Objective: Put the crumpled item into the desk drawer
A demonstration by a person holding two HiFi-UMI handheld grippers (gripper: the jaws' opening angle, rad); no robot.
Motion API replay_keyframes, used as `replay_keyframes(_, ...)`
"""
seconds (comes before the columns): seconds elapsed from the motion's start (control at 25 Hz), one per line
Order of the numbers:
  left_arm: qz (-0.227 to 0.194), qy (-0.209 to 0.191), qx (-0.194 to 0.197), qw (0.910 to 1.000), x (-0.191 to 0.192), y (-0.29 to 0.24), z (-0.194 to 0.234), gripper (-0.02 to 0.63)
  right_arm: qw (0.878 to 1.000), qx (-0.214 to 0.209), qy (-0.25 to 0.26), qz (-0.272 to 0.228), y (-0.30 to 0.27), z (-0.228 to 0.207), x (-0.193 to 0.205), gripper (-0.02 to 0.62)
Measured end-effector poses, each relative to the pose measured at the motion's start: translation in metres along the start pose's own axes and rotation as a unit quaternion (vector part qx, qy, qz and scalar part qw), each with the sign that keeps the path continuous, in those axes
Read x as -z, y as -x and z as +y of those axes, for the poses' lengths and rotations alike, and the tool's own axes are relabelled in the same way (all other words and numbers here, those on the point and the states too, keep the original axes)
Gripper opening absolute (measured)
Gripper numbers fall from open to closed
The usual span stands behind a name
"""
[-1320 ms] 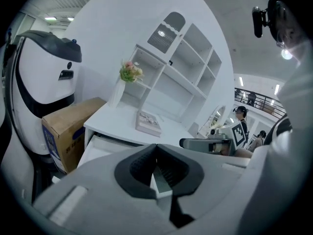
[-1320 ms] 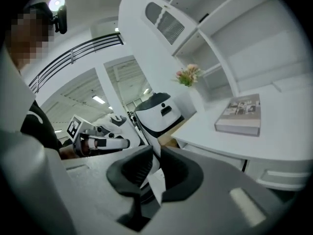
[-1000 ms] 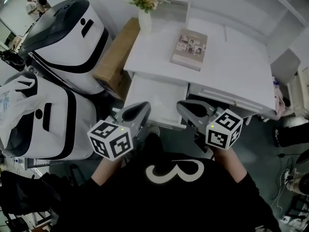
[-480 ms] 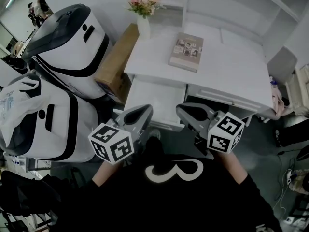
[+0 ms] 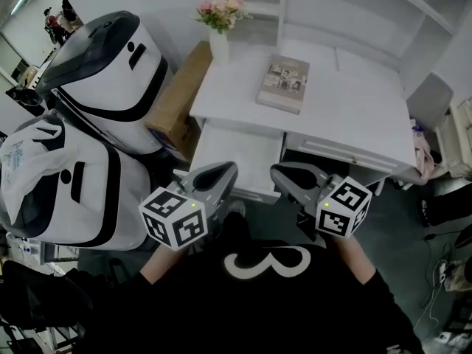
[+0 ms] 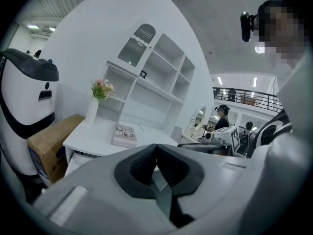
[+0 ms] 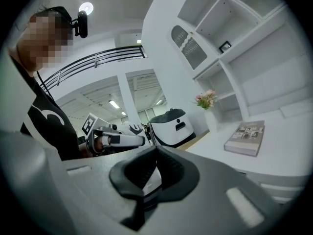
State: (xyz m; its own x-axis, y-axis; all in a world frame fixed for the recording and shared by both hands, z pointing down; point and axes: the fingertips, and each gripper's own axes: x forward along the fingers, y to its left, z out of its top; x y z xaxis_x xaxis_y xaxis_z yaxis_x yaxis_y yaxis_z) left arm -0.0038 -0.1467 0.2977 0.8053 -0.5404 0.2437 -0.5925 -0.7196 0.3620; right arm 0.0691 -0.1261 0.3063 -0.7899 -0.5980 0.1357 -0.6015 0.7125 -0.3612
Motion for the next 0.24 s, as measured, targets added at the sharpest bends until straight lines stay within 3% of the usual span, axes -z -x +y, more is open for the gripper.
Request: replay_keyframes(0.24, 0.006, -0.002, 0.001, 1.0000, 0.0042, -0.0043, -0.0058, 0.009, 1.000, 0.001, -0.009, -0.001, 0.0068, -0.0013, 0.0054, 0.003)
